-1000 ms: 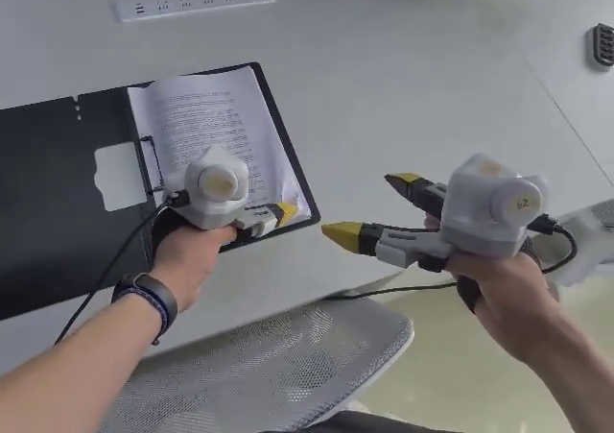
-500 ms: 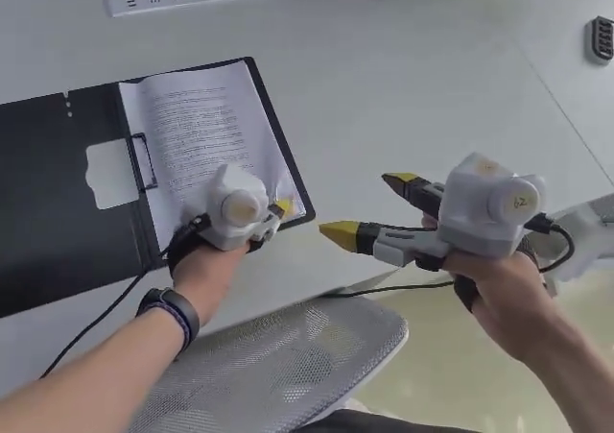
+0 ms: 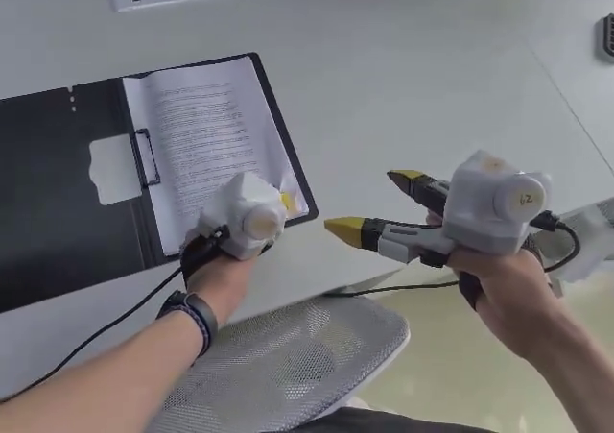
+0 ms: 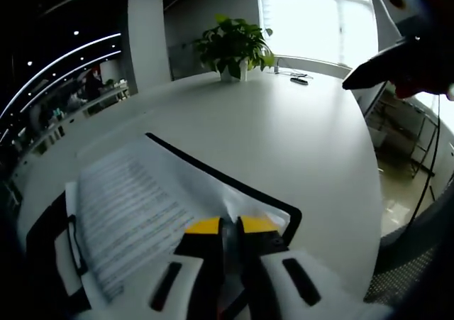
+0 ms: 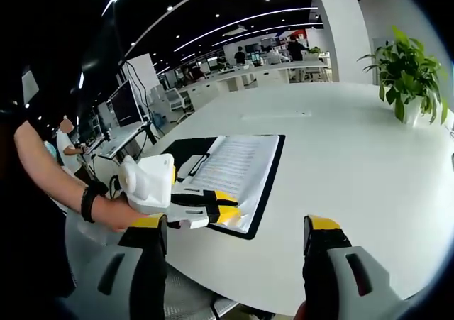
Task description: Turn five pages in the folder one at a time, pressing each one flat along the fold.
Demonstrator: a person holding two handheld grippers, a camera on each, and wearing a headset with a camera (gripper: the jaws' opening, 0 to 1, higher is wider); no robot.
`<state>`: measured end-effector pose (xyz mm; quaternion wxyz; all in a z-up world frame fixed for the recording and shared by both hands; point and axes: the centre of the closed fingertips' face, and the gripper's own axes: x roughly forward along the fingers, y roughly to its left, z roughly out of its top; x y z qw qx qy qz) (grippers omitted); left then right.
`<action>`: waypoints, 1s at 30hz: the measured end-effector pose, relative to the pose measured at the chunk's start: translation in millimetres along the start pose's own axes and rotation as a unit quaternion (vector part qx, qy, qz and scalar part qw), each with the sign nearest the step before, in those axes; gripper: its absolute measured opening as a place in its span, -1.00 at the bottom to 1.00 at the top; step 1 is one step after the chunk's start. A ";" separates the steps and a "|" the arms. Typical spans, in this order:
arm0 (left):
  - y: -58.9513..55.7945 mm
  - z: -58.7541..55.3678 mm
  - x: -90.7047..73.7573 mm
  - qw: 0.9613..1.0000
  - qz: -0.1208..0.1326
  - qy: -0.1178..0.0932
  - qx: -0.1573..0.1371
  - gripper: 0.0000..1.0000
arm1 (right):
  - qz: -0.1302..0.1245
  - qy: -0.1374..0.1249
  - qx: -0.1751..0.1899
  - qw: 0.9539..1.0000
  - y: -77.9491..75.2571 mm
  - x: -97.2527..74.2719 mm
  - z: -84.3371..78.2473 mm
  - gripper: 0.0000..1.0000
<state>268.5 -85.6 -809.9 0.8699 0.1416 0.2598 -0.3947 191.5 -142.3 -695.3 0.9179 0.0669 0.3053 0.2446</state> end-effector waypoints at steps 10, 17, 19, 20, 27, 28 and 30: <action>0.6 -0.7 1.8 1.000 0.012 -0.003 0.016 -1.00 | 0.006 0.001 -0.001 1.000 -1.8 8.7 2.9 0.55; 2.5 -1.1 2.6 1.000 0.012 -0.008 -0.003 -1.00 | 0.022 -0.002 0.007 1.000 -11.8 38.6 4.9 0.48; 2.4 -1.3 2.3 1.000 0.010 -0.009 -0.003 -1.00 | 0.028 -0.006 0.011 1.000 -14.3 48.5 8.6 0.45; 2.2 -1.4 1.9 1.000 0.009 -0.010 -0.004 -1.00 | 0.030 -0.007 0.013 0.999 -14.8 50.8 9.4 0.43; 1.8 -1.5 1.0 1.000 0.004 -0.014 -0.002 -1.00 | 0.054 -0.010 0.035 0.998 -21.7 91.5 14.9 0.16; 1.7 -1.6 0.6 1.000 0.003 -0.014 -0.001 -1.00 | 0.058 -0.010 0.038 0.998 -21.4 95.9 15.0 0.09; 1.9 -1.7 0.4 1.000 0.003 -0.014 -0.001 -1.00 | 0.067 -0.008 0.046 0.997 -19.6 106.1 14.9 0.01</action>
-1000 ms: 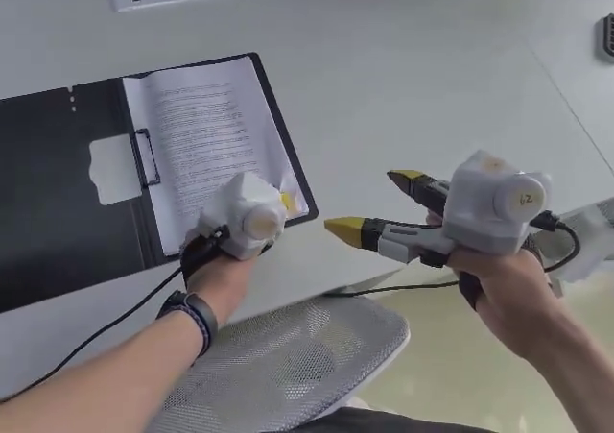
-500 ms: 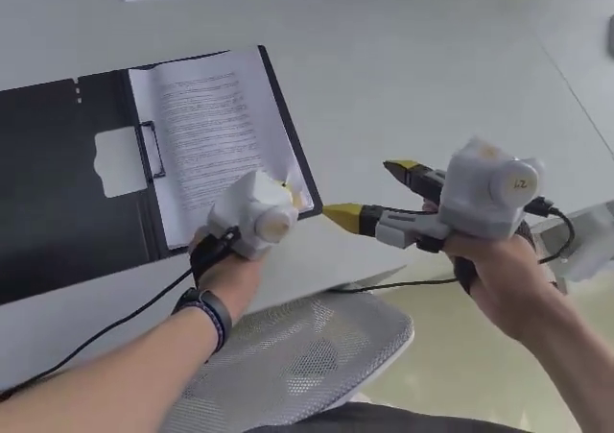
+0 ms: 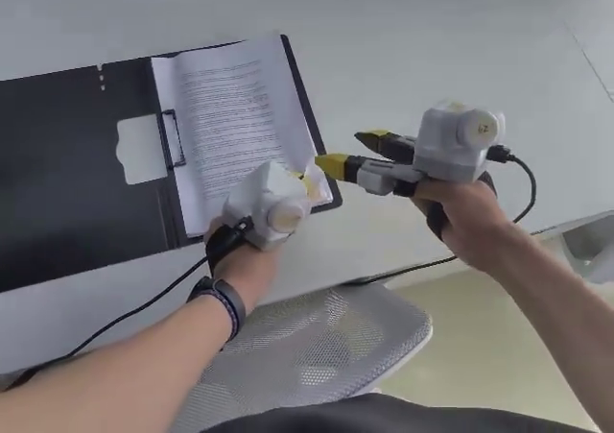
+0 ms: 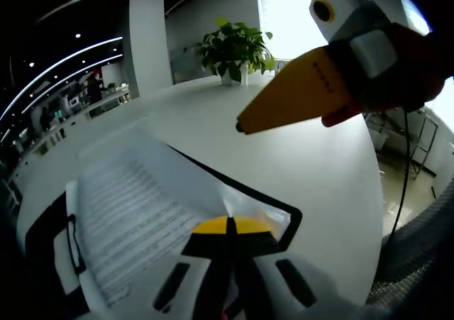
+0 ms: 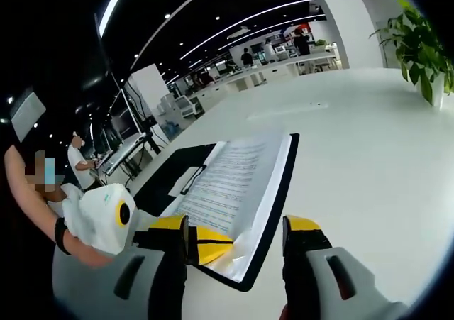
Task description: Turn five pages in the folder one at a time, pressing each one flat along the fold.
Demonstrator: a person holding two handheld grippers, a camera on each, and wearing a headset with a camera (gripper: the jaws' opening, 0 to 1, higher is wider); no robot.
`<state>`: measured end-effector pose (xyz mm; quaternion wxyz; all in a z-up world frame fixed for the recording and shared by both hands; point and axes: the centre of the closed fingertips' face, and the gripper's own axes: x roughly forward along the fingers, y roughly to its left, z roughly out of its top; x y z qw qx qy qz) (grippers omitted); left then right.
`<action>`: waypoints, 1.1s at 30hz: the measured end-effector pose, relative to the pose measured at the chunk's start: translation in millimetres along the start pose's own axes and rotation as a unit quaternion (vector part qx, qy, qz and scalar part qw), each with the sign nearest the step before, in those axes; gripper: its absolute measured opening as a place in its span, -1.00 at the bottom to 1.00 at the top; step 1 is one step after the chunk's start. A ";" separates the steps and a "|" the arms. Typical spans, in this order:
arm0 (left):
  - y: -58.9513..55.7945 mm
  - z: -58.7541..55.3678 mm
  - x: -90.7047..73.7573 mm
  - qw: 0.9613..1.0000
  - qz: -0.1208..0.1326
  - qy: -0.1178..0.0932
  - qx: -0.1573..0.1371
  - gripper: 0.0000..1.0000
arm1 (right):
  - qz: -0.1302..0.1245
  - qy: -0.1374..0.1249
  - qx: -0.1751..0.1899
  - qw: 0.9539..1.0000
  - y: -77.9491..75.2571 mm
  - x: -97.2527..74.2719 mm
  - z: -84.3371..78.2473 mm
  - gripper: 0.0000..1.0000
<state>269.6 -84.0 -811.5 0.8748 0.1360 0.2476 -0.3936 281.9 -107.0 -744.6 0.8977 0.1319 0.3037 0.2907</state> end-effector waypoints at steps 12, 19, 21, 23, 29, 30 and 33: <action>0.0 -0.1 -0.6 1.000 -0.001 -0.002 0.002 -1.00 | 0.028 0.021 0.032 0.999 3.5 36.1 -14.4 -0.24; -0.2 0.1 -1.0 1.000 -0.003 -0.003 0.002 -1.00 | 0.035 0.024 0.047 0.998 2.3 42.4 -18.0 -0.31; -0.3 0.3 -1.0 1.000 -0.002 -0.003 0.002 -1.00 | 0.037 0.024 0.051 0.998 2.2 43.4 -18.0 -0.33; -0.2 0.7 -0.8 1.000 -0.002 -0.003 0.002 -1.00 | 0.037 0.022 0.055 0.998 1.1 44.1 -17.6 -0.38; -0.6 1.4 -0.7 1.000 -0.002 -0.004 0.003 -1.00 | 0.038 0.017 0.072 0.997 -1.1 47.3 -17.2 -0.58; -0.5 1.6 -0.8 1.000 -0.002 -0.004 0.003 -1.00 | 0.036 0.017 0.074 0.996 -2.3 47.8 -17.7 -0.61; -0.6 1.8 -0.8 1.000 -0.003 -0.004 0.005 -1.00 | 0.029 0.015 0.079 0.996 -6.5 49.3 -18.9 -0.74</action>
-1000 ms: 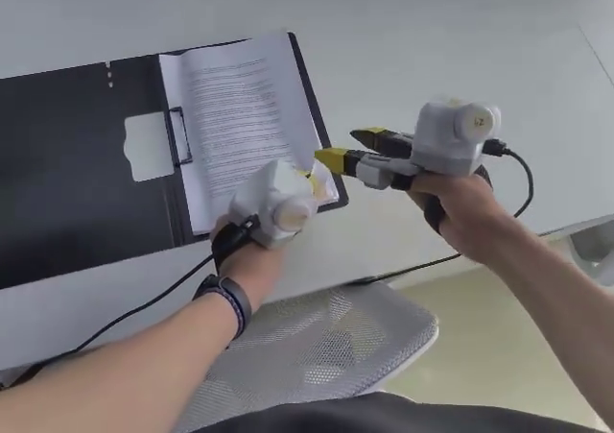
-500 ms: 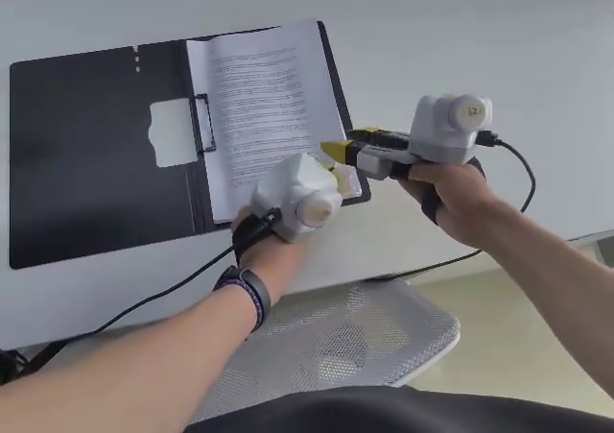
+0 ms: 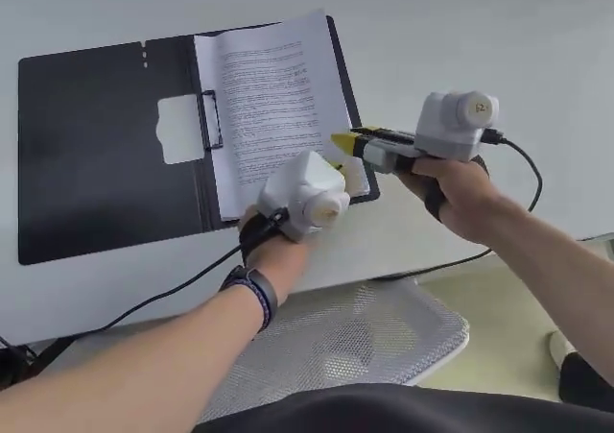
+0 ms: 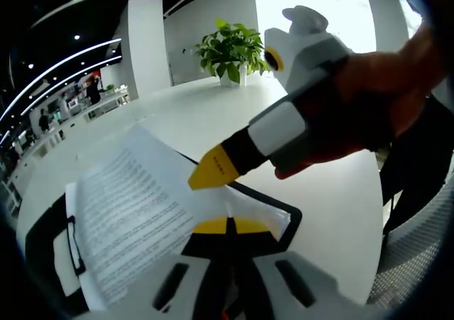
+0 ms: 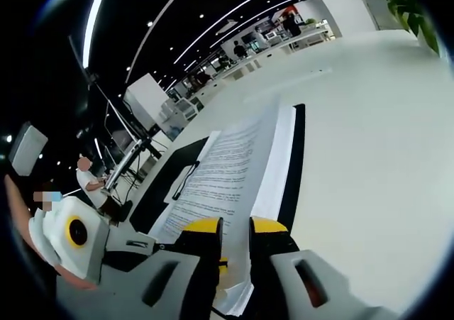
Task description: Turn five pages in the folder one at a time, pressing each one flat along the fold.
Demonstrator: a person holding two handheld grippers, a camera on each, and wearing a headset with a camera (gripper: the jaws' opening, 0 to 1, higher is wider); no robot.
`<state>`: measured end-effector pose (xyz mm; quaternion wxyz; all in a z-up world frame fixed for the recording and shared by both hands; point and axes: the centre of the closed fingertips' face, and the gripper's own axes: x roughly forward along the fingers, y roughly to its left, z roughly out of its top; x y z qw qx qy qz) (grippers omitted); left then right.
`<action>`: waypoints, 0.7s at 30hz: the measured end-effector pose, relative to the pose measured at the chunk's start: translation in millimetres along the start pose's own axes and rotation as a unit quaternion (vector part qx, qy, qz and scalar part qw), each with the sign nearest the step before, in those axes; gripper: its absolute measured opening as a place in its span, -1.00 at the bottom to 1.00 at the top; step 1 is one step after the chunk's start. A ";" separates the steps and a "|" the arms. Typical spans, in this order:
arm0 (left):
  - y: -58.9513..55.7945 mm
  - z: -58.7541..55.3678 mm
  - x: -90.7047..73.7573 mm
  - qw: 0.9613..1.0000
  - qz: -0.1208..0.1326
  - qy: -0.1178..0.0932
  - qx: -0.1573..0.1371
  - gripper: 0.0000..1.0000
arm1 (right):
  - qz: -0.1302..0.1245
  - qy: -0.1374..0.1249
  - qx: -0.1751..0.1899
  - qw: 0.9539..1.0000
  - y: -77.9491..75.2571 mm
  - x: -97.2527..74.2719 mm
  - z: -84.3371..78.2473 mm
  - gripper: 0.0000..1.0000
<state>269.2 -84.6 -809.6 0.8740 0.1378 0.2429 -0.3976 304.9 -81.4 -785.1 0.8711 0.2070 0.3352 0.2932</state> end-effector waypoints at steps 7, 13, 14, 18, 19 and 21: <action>-0.1 0.2 0.0 1.000 -0.001 0.000 -0.001 -1.00 | -0.012 0.002 0.008 1.000 -7.3 2.1 -2.3 -0.98; 0.1 0.5 0.2 1.000 -0.002 0.000 -0.001 -1.00 | -0.010 0.002 0.012 1.000 -5.7 2.3 -1.5 -0.99; 0.1 0.7 0.2 1.000 -0.002 0.000 -0.001 -1.00 | -0.010 0.002 0.012 1.000 -5.7 2.3 -1.4 -1.00; 1.1 1.3 0.8 1.000 -0.005 0.006 -0.014 -1.00 | -0.009 0.002 0.013 1.000 -5.0 2.2 -0.8 -1.00; 1.2 1.4 1.0 1.000 -0.007 0.007 -0.015 -1.00 | -0.009 0.002 0.012 1.000 -4.9 2.2 -0.6 -1.00; 1.3 1.9 0.7 0.999 -0.017 0.010 -0.037 -1.00 | -0.008 0.002 0.011 1.000 -4.5 2.1 0.0 -1.00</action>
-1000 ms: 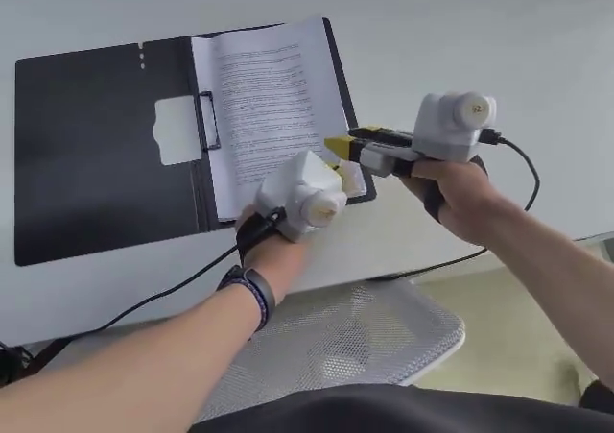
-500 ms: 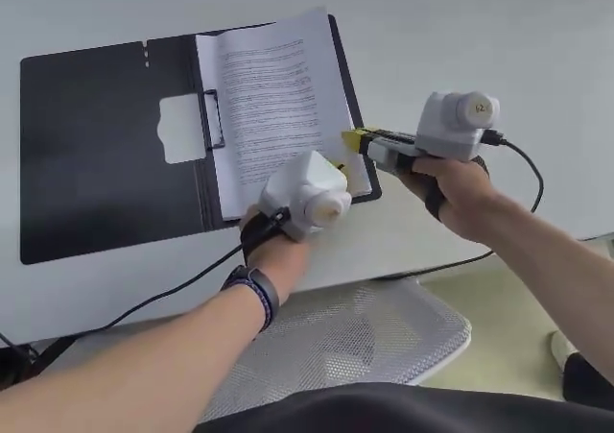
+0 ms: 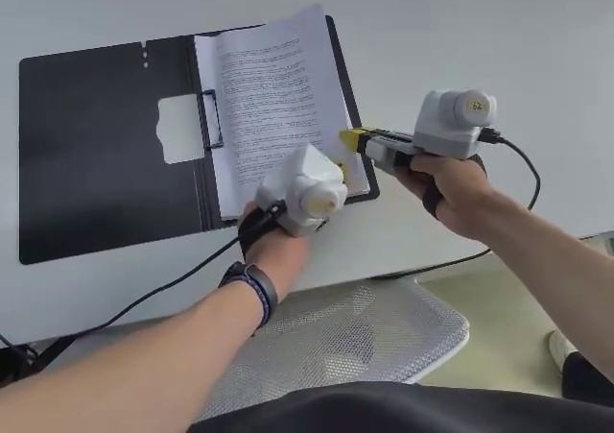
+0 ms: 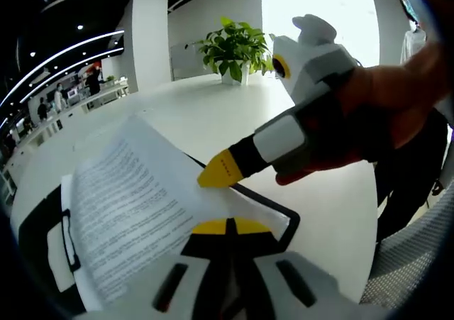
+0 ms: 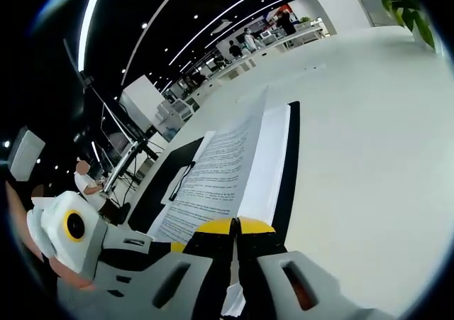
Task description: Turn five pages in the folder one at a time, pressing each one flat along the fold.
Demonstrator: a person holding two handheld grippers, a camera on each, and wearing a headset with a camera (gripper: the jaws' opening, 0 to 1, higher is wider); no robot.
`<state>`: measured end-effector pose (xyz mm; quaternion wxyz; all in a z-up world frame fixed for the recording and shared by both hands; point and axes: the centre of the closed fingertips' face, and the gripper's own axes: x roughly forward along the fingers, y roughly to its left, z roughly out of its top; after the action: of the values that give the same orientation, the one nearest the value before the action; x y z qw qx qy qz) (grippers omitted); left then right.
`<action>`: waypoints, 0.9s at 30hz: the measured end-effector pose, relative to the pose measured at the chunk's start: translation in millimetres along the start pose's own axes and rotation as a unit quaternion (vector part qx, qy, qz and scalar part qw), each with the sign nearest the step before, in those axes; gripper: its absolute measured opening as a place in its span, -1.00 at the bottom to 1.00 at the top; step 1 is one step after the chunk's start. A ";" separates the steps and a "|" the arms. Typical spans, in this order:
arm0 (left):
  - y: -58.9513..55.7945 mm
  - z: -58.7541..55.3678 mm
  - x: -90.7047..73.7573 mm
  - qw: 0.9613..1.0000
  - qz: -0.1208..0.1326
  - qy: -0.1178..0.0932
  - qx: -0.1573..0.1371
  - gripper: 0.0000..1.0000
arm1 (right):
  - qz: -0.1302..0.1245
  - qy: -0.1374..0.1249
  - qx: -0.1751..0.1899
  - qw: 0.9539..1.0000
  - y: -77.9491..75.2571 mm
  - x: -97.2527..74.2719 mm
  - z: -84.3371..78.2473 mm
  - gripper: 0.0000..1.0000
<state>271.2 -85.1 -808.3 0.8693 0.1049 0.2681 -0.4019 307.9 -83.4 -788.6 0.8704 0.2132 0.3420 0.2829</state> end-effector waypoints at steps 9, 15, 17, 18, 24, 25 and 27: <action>-3.6 1.9 -2.0 0.999 -0.032 0.011 -0.022 -0.84 | 0.000 -0.003 0.003 1.000 1.0 -2.1 1.4 -1.00; 1.2 3.8 -9.9 0.998 -0.038 0.017 -0.038 -0.41 | -0.001 -0.008 0.007 1.000 0.5 -3.0 4.3 -1.00; 4.2 6.7 -14.8 0.998 -0.043 0.015 -0.044 -0.33 | 0.000 -0.012 0.009 1.000 0.9 -4.3 6.7 -1.00; 5.1 8.2 -17.0 0.998 -0.044 0.014 -0.038 -0.29 | 0.000 -0.012 0.010 1.000 1.0 -4.5 7.3 -1.00; 15.3 24.4 -35.6 0.999 -0.050 -0.002 -0.020 -0.13 | 0.006 -0.017 0.005 1.000 5.2 -9.5 14.9 -1.00; 17.5 26.5 -38.8 0.999 -0.049 -0.003 -0.019 -0.11 | 0.007 -0.018 0.005 1.000 5.9 -9.9 15.7 -1.00; 24.2 32.5 -47.4 0.999 -0.047 -0.013 -0.017 -0.07 | 0.009 -0.019 0.003 1.000 8.7 -11.1 17.6 -1.00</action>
<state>276.7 -51.7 -755.9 0.8543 0.0723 0.2686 -0.4391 310.7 -87.1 -766.6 0.8736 0.2244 0.3240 0.2853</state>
